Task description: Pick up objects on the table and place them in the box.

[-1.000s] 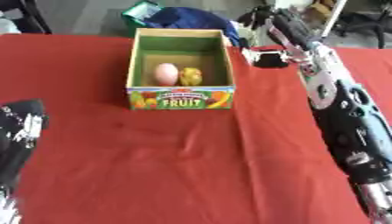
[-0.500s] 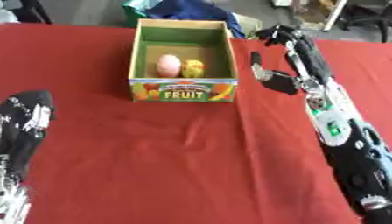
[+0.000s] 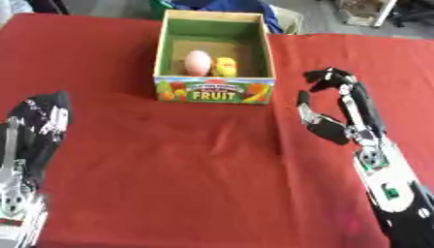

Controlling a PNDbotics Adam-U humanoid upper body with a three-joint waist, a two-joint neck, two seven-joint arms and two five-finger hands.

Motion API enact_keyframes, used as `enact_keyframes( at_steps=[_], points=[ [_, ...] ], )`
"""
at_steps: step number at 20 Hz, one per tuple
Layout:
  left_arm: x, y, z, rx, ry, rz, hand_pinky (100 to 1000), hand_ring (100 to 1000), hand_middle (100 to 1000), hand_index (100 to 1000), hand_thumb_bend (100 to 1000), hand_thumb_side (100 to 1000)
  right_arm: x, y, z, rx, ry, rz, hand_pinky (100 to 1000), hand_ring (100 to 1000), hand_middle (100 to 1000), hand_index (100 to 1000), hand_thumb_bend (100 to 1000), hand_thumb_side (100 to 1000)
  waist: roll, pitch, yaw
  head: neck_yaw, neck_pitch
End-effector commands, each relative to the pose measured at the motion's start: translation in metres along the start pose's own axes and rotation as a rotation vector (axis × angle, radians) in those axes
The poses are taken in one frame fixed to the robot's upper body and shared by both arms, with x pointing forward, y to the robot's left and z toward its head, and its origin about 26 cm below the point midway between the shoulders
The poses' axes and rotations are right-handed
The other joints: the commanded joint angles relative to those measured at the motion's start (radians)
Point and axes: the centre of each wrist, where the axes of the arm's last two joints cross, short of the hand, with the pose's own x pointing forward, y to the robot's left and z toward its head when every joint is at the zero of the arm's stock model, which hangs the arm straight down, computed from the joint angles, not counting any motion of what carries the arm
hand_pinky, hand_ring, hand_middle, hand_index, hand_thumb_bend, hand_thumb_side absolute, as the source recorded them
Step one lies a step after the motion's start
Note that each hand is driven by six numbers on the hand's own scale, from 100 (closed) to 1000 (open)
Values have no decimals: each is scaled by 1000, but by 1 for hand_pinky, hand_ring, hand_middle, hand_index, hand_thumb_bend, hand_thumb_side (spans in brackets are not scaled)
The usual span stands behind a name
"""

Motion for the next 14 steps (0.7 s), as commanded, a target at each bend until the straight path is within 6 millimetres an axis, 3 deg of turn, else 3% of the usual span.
enact_keyframes(
  at_steps=[1,14],
  points=[
    [4,5,-3,12,-17,-7,611,581,550,637,306,518,11,-13,-5,-22,2,-37,616,570,612,764,100,462,5,-18,-2,8,13],
    [-1,7,1,14,-3,-7,609,576,540,608,306,517,20,-30,3,-19,68,-240,598,542,572,734,100,465,4,-26,-10,5,35]
  ],
)
